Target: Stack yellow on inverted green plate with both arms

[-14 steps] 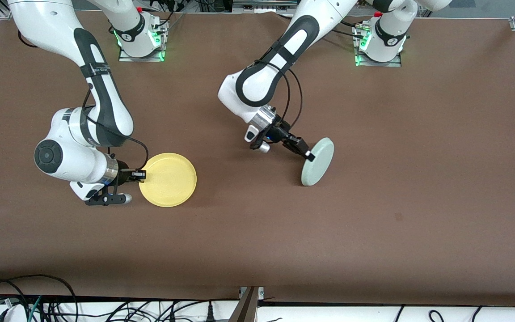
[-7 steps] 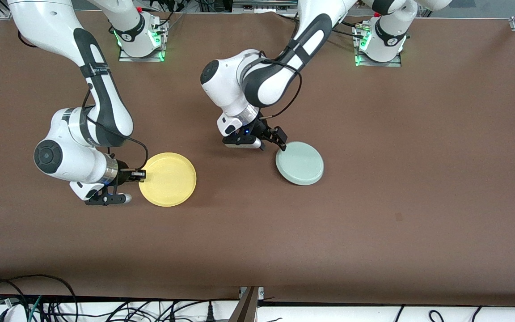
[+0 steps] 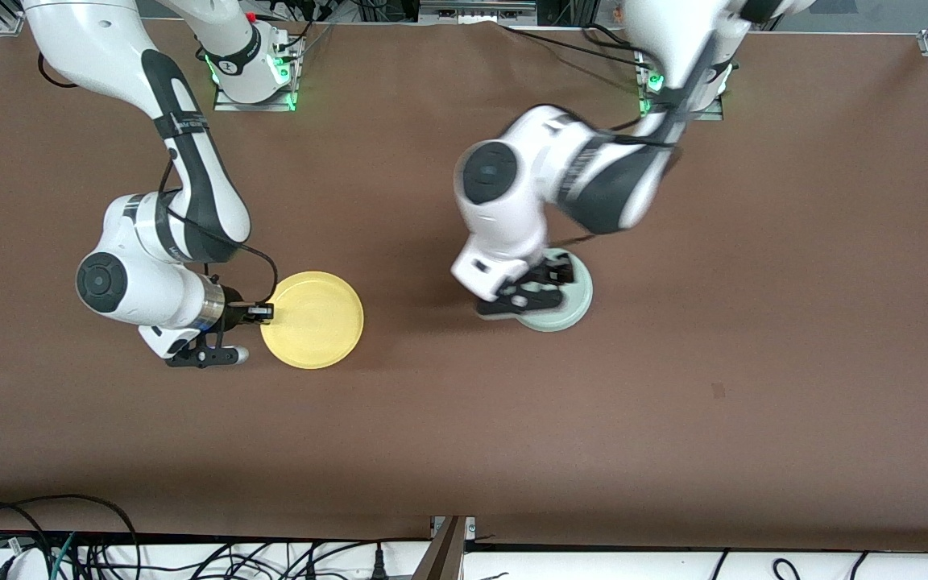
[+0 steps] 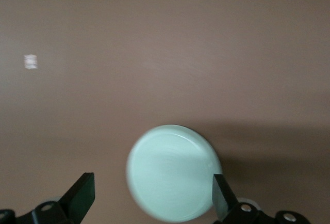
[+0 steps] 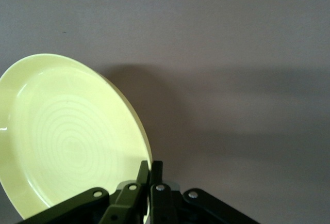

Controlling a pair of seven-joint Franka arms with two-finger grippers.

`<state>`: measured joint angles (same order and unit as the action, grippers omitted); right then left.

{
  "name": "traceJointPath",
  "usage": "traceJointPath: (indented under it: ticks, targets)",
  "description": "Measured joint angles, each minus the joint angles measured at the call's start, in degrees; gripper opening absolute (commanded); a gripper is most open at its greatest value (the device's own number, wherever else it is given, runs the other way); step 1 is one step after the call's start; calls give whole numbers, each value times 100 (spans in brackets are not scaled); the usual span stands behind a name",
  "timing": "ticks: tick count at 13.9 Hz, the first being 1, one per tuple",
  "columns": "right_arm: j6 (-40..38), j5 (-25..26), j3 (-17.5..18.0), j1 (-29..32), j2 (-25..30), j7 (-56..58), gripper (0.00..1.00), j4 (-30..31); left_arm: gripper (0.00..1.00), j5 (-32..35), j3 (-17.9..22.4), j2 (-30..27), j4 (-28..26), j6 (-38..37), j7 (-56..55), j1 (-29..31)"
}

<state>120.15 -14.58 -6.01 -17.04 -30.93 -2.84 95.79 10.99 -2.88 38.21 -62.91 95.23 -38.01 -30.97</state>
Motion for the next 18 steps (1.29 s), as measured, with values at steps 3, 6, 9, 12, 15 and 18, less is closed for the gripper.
traceJointPath:
  ticks: [3,6,9,12,15,18]
  targets:
    - [13,-17,25,-401,-33,-816,0,0,100,-110,-9,-522,-22,-559,1355,987]
    - [201,-80,51,-1005,-151,-1917,0,-6,100,-119,-15,-894,-32,-984,2244,1730]
    - [590,-664,81,-1743,-437,-2925,0,-187,100,-362,-20,-1291,-37,-1452,2898,2276]
    - [1160,-885,104,-2622,-786,-4115,0,-579,100,-865,-14,-1831,-302,-1714,3497,2797]
    - [1791,-893,110,-3411,-1096,-5068,0,-782,100,-921,-11,-2755,-1479,-1070,3686,3074]
    - [2342,-893,102,-3833,-1380,-5520,0,-801,100,-921,-8,-3631,-2810,-185,3686,3212]
